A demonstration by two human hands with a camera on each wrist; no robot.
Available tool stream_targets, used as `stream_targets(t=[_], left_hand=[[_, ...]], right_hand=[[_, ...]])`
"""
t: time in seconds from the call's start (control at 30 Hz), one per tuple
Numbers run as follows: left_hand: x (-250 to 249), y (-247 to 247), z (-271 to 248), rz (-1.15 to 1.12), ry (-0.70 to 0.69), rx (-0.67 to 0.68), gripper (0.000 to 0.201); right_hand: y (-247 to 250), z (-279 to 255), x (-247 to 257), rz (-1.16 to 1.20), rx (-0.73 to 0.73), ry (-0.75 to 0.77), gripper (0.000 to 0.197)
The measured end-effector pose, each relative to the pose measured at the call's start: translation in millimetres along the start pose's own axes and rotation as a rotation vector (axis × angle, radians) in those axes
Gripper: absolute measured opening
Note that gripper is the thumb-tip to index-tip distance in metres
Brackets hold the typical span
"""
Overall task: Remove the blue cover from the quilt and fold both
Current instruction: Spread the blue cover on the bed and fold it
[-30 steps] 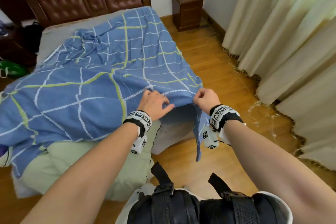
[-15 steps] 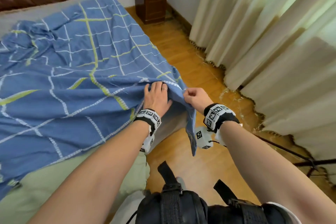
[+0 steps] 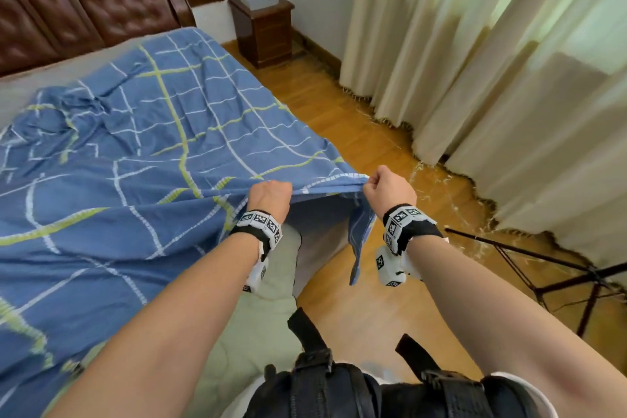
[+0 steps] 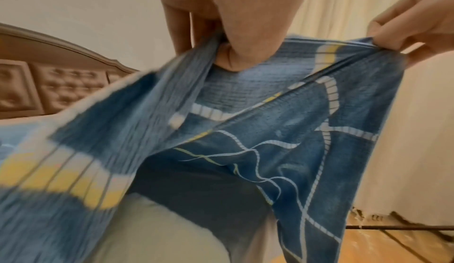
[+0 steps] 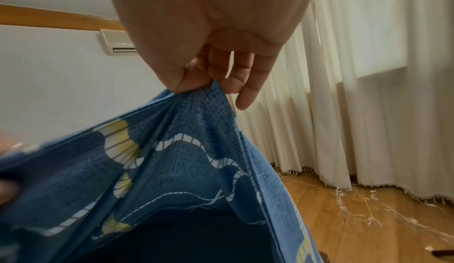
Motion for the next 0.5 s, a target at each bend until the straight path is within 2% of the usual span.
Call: stream_targets(t=[0.1, 0.3, 0.43, 0.5], left_hand=[[15, -3, -22, 0.048, 0.067, 0.031, 0.025], [9, 17, -70, 0.054, 0.209, 0.043, 0.025], [7, 27, -109, 0.017, 0.326, 0.031, 0.040], [7, 33, -129, -0.007, 0.366, 0.033, 0.040]], right_hand=[[-4, -8, -11, -0.047, 0.017, -0.040, 0.011], [-9, -21, -44, -0.016, 0.081, -0.160, 0.017], [-11, -31, -55, 0.017, 0.155, -0.212, 0.025], [-11, -41, -50, 0.105, 0.159, -0.211, 0.024]])
Point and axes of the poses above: each hand's wrist, its own z-axis towards the middle knuckle, its own y-axis out of the back of the hand, x = y × z, the point moved 1 cm from there along z, towards the middle knuckle, and after that the axes turned 4 degrees about -x, right-handed, at the moved point
